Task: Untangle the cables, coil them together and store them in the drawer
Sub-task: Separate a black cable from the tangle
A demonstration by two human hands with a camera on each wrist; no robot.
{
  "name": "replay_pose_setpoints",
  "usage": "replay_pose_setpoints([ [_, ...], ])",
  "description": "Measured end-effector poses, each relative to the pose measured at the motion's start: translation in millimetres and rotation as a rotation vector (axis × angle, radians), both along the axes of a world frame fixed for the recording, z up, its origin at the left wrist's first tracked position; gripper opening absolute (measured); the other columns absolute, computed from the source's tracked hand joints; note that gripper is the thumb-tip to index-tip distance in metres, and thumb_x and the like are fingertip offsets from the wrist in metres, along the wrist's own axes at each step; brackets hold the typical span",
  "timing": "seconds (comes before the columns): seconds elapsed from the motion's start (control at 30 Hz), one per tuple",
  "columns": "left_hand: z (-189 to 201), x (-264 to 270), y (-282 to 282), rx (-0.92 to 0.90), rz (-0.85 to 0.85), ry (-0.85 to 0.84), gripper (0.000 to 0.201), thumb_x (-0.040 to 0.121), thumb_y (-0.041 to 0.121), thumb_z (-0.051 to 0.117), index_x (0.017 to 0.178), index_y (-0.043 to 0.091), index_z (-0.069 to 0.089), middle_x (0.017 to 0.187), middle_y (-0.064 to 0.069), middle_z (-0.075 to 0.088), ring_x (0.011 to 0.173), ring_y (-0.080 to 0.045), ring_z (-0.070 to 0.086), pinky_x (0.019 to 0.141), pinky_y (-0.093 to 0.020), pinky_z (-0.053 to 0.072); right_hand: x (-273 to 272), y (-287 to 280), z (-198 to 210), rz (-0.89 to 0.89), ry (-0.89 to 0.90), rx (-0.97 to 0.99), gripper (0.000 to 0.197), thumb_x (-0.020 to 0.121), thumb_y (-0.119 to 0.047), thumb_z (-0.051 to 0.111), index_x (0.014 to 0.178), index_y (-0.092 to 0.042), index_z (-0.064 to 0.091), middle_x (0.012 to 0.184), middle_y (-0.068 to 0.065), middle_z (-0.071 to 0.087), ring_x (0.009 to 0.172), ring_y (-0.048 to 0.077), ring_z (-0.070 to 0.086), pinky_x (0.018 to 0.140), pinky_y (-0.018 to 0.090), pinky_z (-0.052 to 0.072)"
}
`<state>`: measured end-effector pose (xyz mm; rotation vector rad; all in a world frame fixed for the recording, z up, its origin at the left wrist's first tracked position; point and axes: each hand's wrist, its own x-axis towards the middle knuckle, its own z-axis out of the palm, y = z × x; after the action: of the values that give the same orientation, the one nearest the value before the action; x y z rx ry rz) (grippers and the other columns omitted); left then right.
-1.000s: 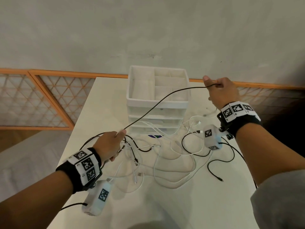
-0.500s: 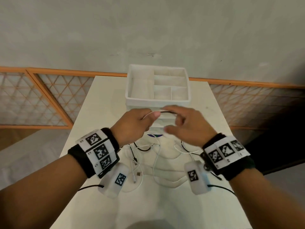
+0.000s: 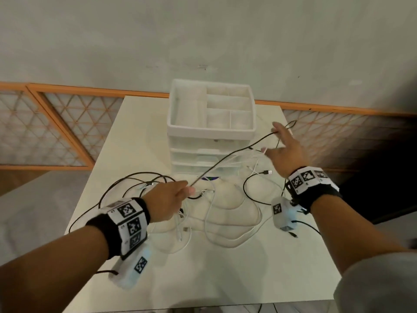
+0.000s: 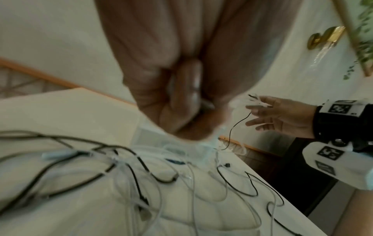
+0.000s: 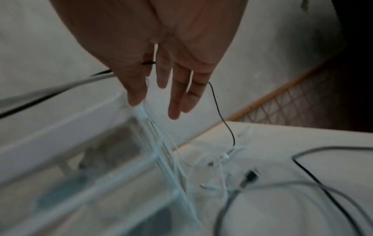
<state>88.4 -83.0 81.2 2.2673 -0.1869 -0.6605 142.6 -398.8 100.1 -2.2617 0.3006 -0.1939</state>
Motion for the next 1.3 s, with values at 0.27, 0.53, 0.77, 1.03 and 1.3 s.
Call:
replay_pose_setpoints([
  [0.27, 3, 0, -31, -0.260, 0.303, 0.090, 0.037, 0.103, 0.031, 0.046, 0.071, 0.011, 0.041, 0.058, -0.001, 0.037, 0.046, -0.012, 0.032, 0.039, -0.019, 0.029, -50, 19, -112, 0.041, 0.589, -0.378, 0.052, 0.088, -0.034, 0.063, 0.138, -0.022, 0.052, 0.134, 0.004, 0.060, 0.125, 0.026, 0.055, 0.104, 0.033, 0.043],
  [0.53, 21, 10, -43, -0.445, 0.446, 0.125, 0.041, 0.104, 0.034, 0.046, 0.068, 0.015, 0.041, 0.047, 0.005, 0.028, 0.042, -0.013, 0.018, 0.039, -0.016, 0.018, -53, 21, -124, 0.166, 0.493, -0.608, 0.017, 0.095, -0.028, 0.051, 0.111, -0.030, 0.055, 0.101, -0.005, 0.065, 0.109, 0.021, 0.055, 0.097, 0.038, 0.039],
  [0.77, 30, 16, -48, -0.517, 0.552, -0.019, 0.034, 0.105, 0.027, 0.042, 0.074, 0.013, 0.048, 0.064, -0.002, 0.055, 0.055, -0.018, 0.048, 0.051, -0.029, 0.040, -44, 24, -49, 0.348, -0.005, -0.116, 0.019, 0.095, -0.022, 0.063, 0.109, -0.022, 0.076, 0.089, 0.003, 0.066, 0.085, 0.018, 0.062, 0.077, 0.019, 0.043],
  [1.03, 46, 12, -75, -0.611, 0.423, -0.154, 0.032, 0.107, 0.031, 0.034, 0.083, 0.017, 0.049, 0.088, -0.001, 0.076, 0.094, -0.016, 0.069, 0.078, -0.033, 0.047, -52, 49, 38, 0.493, -0.193, 0.389, 0.014, 0.093, -0.017, 0.065, 0.092, -0.023, 0.077, 0.092, 0.007, 0.075, 0.087, 0.028, 0.066, 0.078, 0.035, 0.051],
  [1.3, 27, -8, -51, -0.733, 0.351, 0.131, 0.036, 0.107, 0.032, 0.034, 0.082, 0.013, 0.049, 0.055, 0.000, 0.040, 0.062, -0.022, 0.060, 0.091, -0.056, 0.049, -40, 64, 61, 0.343, -0.372, 0.379, 0.012, 0.092, -0.020, 0.067, 0.093, -0.028, 0.076, 0.094, 0.005, 0.075, 0.094, 0.021, 0.069, 0.091, 0.039, 0.055],
])
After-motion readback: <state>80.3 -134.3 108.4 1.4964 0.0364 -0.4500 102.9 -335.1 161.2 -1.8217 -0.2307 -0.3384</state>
